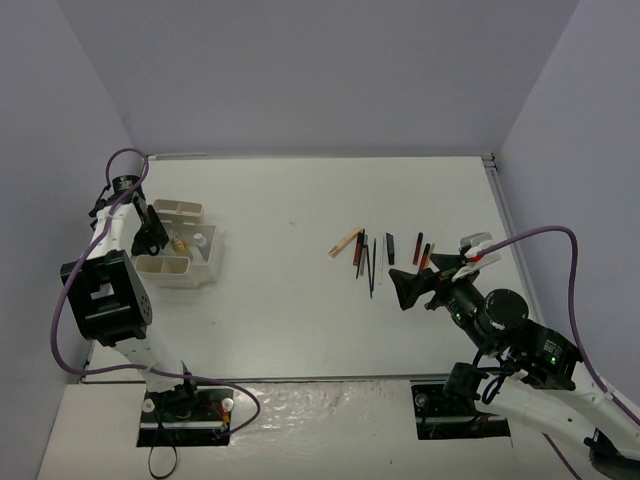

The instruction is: Organize the makeup

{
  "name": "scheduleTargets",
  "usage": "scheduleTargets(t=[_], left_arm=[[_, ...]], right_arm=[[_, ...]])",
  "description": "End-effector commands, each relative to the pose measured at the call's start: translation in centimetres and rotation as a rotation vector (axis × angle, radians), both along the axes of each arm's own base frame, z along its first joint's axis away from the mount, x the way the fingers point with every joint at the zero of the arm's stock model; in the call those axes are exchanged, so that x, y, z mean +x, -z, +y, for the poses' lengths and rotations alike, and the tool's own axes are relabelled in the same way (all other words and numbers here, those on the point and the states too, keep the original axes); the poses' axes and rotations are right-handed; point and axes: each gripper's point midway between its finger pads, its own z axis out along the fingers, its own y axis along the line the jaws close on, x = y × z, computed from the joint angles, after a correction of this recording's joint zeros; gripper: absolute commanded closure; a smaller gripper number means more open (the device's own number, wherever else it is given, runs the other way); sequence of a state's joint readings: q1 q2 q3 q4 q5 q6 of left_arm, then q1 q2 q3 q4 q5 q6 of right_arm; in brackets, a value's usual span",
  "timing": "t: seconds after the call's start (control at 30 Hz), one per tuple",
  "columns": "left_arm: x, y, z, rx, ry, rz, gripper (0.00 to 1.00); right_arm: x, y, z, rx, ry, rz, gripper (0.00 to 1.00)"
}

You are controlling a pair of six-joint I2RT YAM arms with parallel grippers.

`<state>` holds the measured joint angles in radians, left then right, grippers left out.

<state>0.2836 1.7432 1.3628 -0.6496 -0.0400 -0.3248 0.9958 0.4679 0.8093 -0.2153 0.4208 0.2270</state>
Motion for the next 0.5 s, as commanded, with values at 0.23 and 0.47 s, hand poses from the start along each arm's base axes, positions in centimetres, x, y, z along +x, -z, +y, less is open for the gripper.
scheduleTargets(t=[0.23,0.47], left_arm=[[1.0,-4.3,1.1,0.056,-0.031,-0.116,0.43],[0.1,-6.8,1.6,0.099,-0.049,-0.120,0.42]], right_arm=[[0.4,-1.3,-0.2,0.039,0.024,-0.040,0.00],[0.4,-1.2,-0.2,0.038,0.026,-0.038,0.00]])
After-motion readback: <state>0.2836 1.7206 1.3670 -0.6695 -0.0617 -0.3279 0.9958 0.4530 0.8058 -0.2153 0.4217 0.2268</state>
